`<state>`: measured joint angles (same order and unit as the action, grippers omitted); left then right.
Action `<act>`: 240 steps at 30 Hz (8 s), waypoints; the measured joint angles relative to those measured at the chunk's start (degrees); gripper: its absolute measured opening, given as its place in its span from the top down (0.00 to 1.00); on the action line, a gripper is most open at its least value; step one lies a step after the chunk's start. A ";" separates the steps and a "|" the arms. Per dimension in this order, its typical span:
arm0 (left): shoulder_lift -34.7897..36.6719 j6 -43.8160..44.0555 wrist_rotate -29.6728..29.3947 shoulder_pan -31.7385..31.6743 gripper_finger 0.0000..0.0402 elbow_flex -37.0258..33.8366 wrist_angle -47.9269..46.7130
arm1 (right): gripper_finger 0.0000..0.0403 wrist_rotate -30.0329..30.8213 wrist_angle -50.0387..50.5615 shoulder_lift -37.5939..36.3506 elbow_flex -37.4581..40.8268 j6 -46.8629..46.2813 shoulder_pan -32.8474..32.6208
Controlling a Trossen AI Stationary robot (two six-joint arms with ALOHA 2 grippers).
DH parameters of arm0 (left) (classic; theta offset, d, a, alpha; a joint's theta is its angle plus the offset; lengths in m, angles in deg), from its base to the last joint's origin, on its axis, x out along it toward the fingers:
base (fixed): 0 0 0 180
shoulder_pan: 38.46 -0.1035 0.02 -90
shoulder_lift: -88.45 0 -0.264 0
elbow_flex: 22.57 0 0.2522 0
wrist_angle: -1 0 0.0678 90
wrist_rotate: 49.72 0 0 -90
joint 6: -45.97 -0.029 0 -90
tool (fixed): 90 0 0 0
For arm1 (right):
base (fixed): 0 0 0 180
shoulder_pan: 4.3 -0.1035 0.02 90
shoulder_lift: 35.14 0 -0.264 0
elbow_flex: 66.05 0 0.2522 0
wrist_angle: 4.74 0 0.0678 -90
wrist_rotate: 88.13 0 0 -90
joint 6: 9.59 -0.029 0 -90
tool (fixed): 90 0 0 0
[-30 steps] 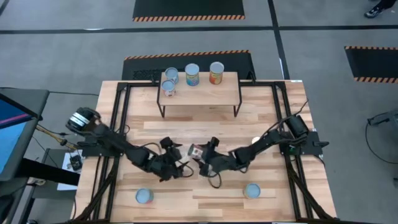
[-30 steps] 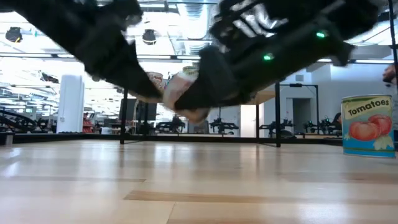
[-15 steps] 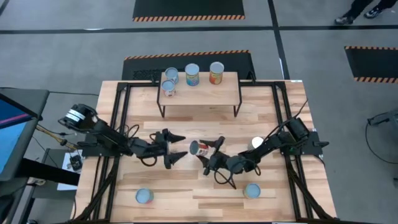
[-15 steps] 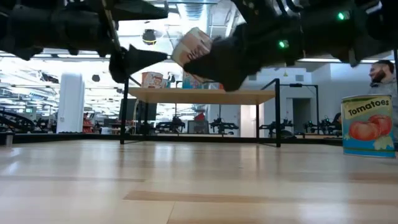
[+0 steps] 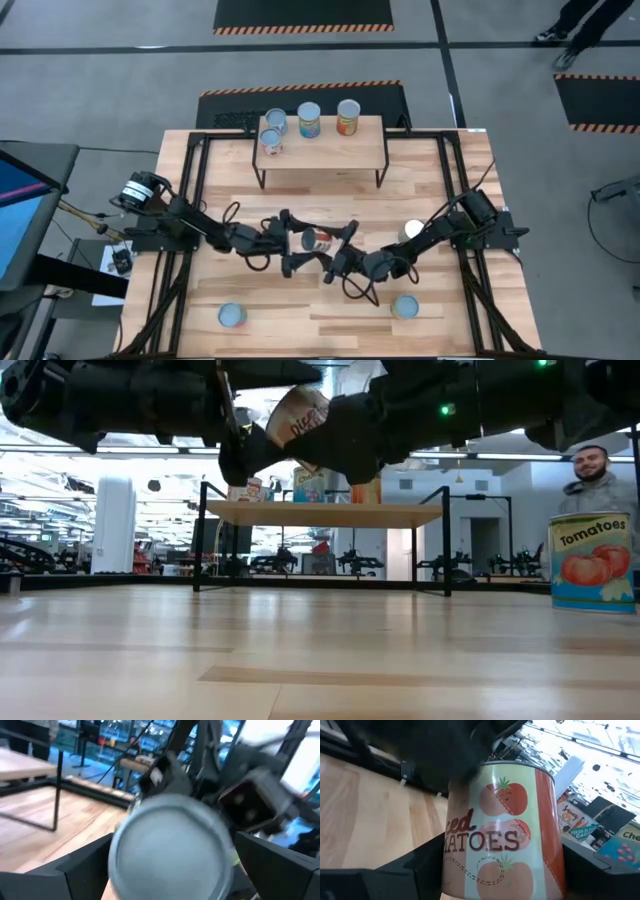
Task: Pick and place cans onto a shelf
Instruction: Put the canned diced tomatoes on the shelf, then put the canned chicken soup on the shelf
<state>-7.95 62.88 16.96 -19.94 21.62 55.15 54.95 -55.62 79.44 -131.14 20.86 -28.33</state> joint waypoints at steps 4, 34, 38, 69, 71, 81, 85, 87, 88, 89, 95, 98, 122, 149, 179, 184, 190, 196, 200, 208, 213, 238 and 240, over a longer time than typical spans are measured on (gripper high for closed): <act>-0.07 -0.17 -1.34 0.02 0.05 0.27 -1.59 | 0.21 0.12 -0.71 0.00 -0.09 0.01 0.02; 25.87 -6.19 -0.23 -17.43 0.34 15.75 -67.80 | 0.07 -0.94 43.57 -12.11 0.01 -47.49 2.24; 25.42 -9.81 4.54 -25.24 0.33 25.62 -80.96 | 0.07 -4.61 43.95 -12.35 0.00 -48.64 3.62; 0.15 -16.40 18.60 -44.22 0.28 48.77 -95.59 | 0.07 -8.37 47.72 -10.36 -0.02 -52.05 3.80; 0.15 -16.41 18.58 -44.22 0.25 48.74 -95.93 | 0.07 -8.45 47.71 -10.36 -0.02 -52.42 3.80; 1.11 -17.76 16.68 -44.17 0.11 48.55 -95.62 | 0.07 -8.50 47.67 -10.36 -0.02 -52.68 3.80; 5.03 -17.98 15.00 -44.00 0.10 49.15 -95.78 | 0.07 -8.50 47.84 -10.36 -0.02 -52.67 3.80; 7.88 -17.97 13.91 -43.55 0.10 49.28 -96.34 | 0.07 -8.50 47.98 -10.36 -0.02 -52.65 3.80; 9.33 -17.99 13.74 -43.21 0.10 49.29 -97.16 | 0.07 -8.49 47.98 -10.36 -0.02 -52.65 3.80; 10.60 -18.10 13.42 -42.65 0.10 49.34 -98.06 | 0.07 -8.50 47.97 -10.38 -0.02 -52.65 3.80; 16.11 -17.91 9.14 -37.24 0.10 49.34 -106.89 | 0.07 -8.33 47.93 -10.38 -0.04 -52.97 3.82; 17.91 -16.76 6.82 -31.93 0.10 48.91 -110.41 | 0.07 -8.24 47.93 -10.38 -0.04 -53.83 3.82; 31.52 10.41 15.95 24.66 0.10 14.27 -97.74 | 0.07 -8.39 48.77 -10.38 -0.04 -56.21 5.11; 16.26 21.81 10.45 40.32 0.10 10.46 -89.02 | 0.07 -11.23 48.65 -10.38 -0.04 -59.28 7.15; 23.32 -6.91 -3.18 9.73 0.30 19.66 -87.91 | 0.14 -4.64 76.14 -29.84 -0.04 -61.70 1.65; 23.21 -13.97 -1.31 -3.16 0.34 27.08 -88.19 | 0.16 -3.19 83.53 -33.20 -0.04 -65.95 0.15; 23.19 -20.30 9.11 -18.68 0.33 36.51 -88.93 | 0.18 1.80 87.13 -34.12 -0.04 -67.81 -1.61; 17.36 -21.06 21.66 -30.92 0.32 44.17 -88.90 | 0.18 2.58 88.48 -34.07 -0.02 -68.05 -2.01; 9.60 -21.84 23.20 -34.75 0.33 50.21 -90.34 | 0.18 2.66 89.42 -34.07 -0.04 -68.52 -1.97; -4.52 -22.51 26.12 -39.56 0.31 68.03 -101.08 | 0.18 2.80 101.07 -34.05 -0.02 -78.51 -2.43; -9.61 -23.39 28.84 -41.07 0.31 74.85 -105.01 | 0.18 2.76 105.51 -34.03 -0.02 -84.07 -3.45; -17.28 -24.00 30.82 -43.30 0.25 78.37 -107.45 | 0.18 2.45 104.18 -34.03 -0.02 -84.62 -5.00; -17.70 -24.12 30.32 -43.25 0.24 78.48 -107.26 | 0.18 2.48 104.08 -34.04 -0.02 -84.61 -5.26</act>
<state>-25.65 38.76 47.28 -63.19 100.09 -52.11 57.43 48.46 45.41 -131.17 -63.74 -33.59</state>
